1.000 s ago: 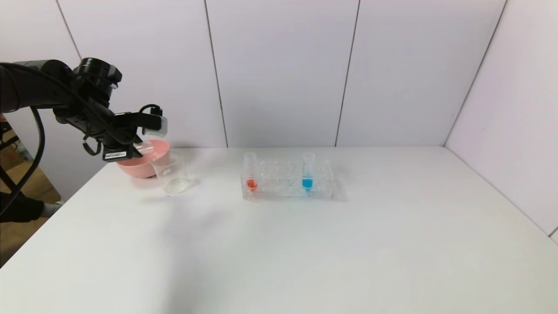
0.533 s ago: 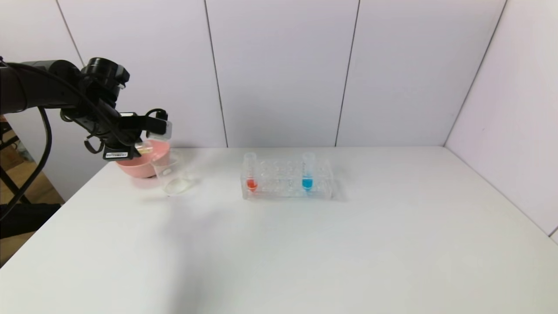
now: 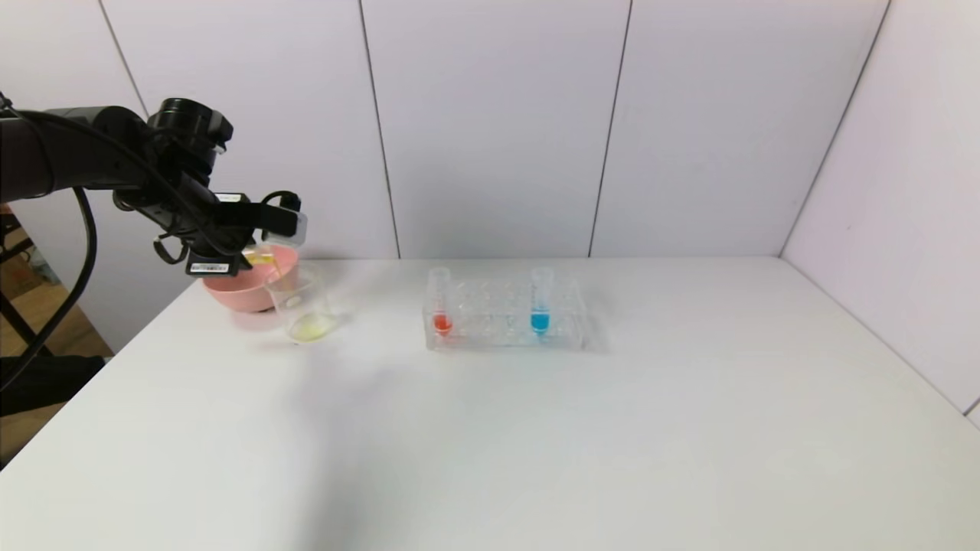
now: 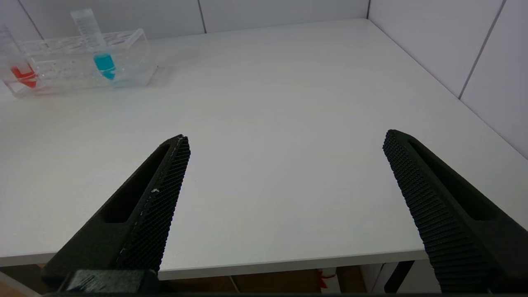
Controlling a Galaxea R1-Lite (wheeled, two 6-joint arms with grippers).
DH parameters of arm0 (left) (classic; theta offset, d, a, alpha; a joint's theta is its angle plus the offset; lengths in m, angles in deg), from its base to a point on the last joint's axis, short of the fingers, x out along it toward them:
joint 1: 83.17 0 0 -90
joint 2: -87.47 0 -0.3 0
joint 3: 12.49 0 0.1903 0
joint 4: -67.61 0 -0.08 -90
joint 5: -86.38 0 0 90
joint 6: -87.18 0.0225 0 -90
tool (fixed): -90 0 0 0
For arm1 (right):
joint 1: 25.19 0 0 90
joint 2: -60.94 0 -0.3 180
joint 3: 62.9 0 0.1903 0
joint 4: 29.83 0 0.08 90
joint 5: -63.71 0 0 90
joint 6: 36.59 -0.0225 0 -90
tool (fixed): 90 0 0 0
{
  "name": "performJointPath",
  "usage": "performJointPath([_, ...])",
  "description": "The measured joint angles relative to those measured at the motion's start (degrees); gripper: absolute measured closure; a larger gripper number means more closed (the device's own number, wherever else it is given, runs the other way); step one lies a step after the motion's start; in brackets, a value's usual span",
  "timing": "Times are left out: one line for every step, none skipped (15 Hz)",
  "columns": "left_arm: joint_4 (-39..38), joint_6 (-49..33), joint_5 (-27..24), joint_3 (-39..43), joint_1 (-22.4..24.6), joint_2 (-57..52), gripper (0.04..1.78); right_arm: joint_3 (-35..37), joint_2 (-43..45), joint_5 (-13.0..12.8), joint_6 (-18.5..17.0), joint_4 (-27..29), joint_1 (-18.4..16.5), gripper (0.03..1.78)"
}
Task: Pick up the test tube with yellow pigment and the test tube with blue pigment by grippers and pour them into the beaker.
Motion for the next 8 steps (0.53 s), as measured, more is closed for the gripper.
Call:
performJointPath([-0.17,0.07,0.60,0.02,-0.16,0.00,1.39,0.00,0.00,-0.01,0.00,0.00,0.00,0.10])
performJointPath([-0.17,0.07,1.62,0.00,-0.35,0.00,1.39,0.00,0.00,0.00,0.00,0.00,0.00,0.10])
performJointPath([-0.17,0.29,2.76,0.00,-0.57,0.00,1.39,0.00,0.00,0.00,0.00,0.01,0.00,0.10])
performJointPath([-0.20,0.55,3.22,0.00,-0.82,0.02,1.39,0.00,0.00,0.00,0.00,0.00,-0.02,0.10])
performJointPath([-0.22,0.57,3.36,0.02,-1.05,0.10,1.39,0.00,0.00,0.02,0.00,0.00,0.00,0.10])
performJointPath([-0.26,0.60,3.41,0.00,-1.18,0.16,1.39,0.00,0.00,0.00,0.00,0.00,0.00,0.10])
performJointPath([-0.44,0.62,3.63,0.00,-1.26,0.18,1.39,0.00,0.00,0.00,0.00,0.00,0.00,0.10])
performJointPath([-0.56,0.93,4.40,0.02,-1.34,0.18,1.39,0.00,0.00,0.00,0.00,0.00,0.02,0.10])
